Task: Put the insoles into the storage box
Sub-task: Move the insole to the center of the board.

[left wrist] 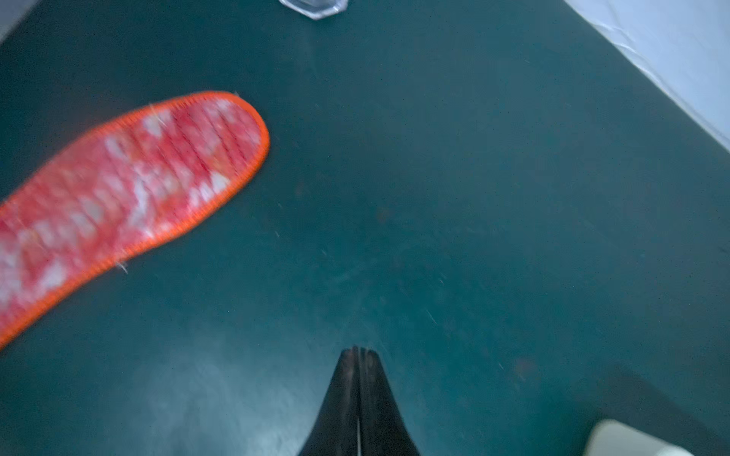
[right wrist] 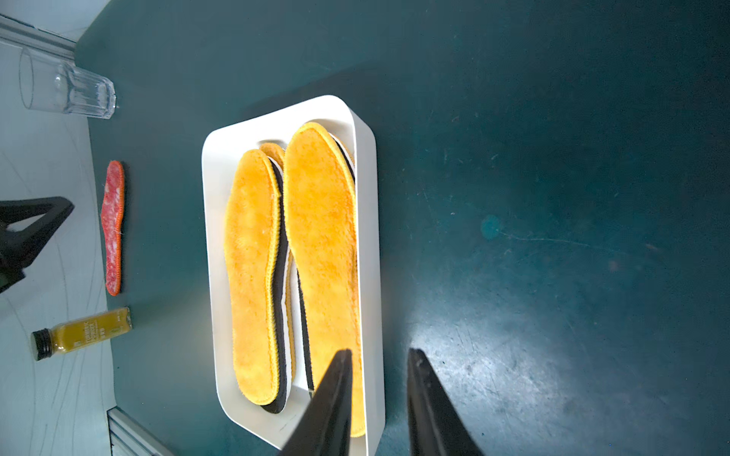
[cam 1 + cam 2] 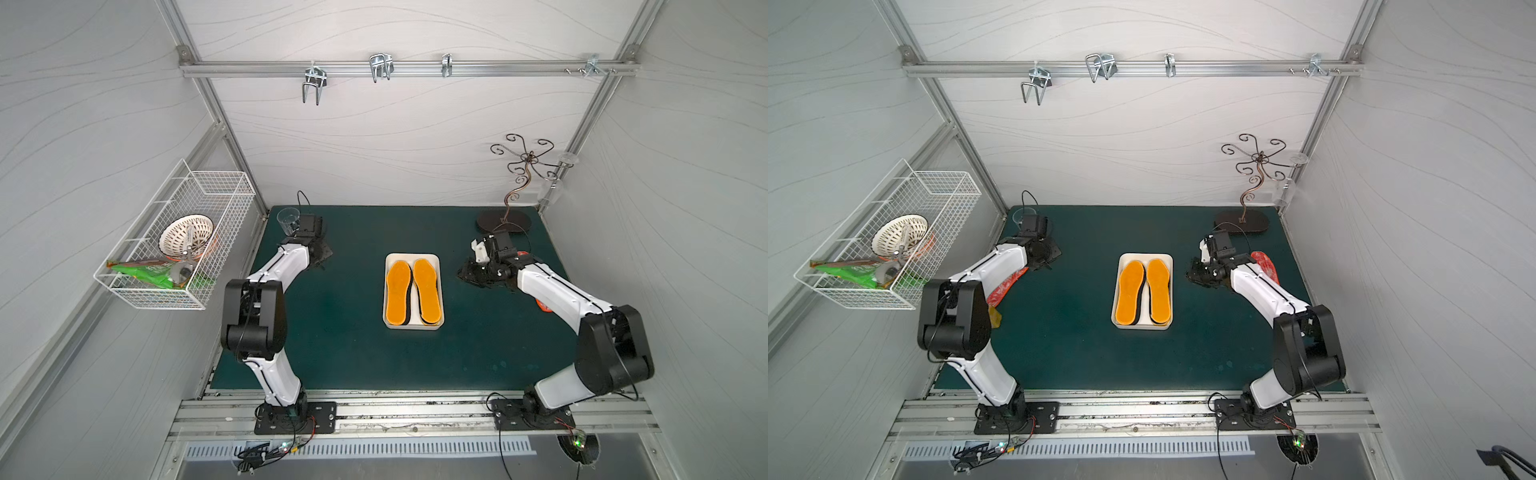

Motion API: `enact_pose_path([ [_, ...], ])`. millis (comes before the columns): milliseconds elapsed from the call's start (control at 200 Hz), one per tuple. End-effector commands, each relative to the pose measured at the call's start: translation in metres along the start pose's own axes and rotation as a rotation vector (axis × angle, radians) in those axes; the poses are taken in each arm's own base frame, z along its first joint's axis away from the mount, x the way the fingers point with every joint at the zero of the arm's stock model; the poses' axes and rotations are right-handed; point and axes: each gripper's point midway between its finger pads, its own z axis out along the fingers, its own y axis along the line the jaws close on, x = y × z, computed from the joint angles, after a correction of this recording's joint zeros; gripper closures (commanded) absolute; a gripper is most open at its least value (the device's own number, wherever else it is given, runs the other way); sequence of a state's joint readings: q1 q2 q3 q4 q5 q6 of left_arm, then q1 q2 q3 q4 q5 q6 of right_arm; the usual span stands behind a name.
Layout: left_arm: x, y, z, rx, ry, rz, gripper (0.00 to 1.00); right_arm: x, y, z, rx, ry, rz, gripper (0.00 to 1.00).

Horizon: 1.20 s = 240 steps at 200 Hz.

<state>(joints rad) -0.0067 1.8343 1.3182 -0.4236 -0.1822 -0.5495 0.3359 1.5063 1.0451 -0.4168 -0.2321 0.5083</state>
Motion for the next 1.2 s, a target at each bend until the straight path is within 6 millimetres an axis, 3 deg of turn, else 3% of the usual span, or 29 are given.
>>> enact_pose_path([
  [0, -0.02, 0.027, 0.023, -0.121, 0.007, 0.007, 0.93, -0.008, 0.011, -0.013, -0.046, -0.048, -0.011, 0.72],
  [90, -0.032, 0.037, 0.042, -0.155, 0.02, -0.015, 0.92, -0.009, 0.013, -0.015, -0.055, -0.058, -0.017, 0.72],
  [280, -0.059, 0.048, 0.06, -0.207, -0.003, -0.036, 0.91, -0.009, 0.015, -0.017, -0.064, -0.061, -0.025, 0.72],
  [460, -0.062, 0.071, 0.069, -0.265, -0.006, -0.098, 0.89, -0.009, 0.015, -0.017, -0.065, -0.055, -0.028, 0.72],
  [675, -0.051, 0.091, 0.08, -0.304, 0.056, -0.145, 0.88, -0.01, 0.017, -0.02, -0.075, -0.059, -0.025, 0.72],
  [840, -0.047, 0.083, 0.085, -0.253, 0.107, -0.142, 0.87, -0.011, 0.018, -0.02, -0.096, -0.056, -0.016, 0.72],
  [1195, -0.014, 0.029, 0.093, 0.012, 0.248, -0.188, 0.87, -0.016, 0.02, -0.033, -0.148, -0.077, 0.019, 0.72],
])
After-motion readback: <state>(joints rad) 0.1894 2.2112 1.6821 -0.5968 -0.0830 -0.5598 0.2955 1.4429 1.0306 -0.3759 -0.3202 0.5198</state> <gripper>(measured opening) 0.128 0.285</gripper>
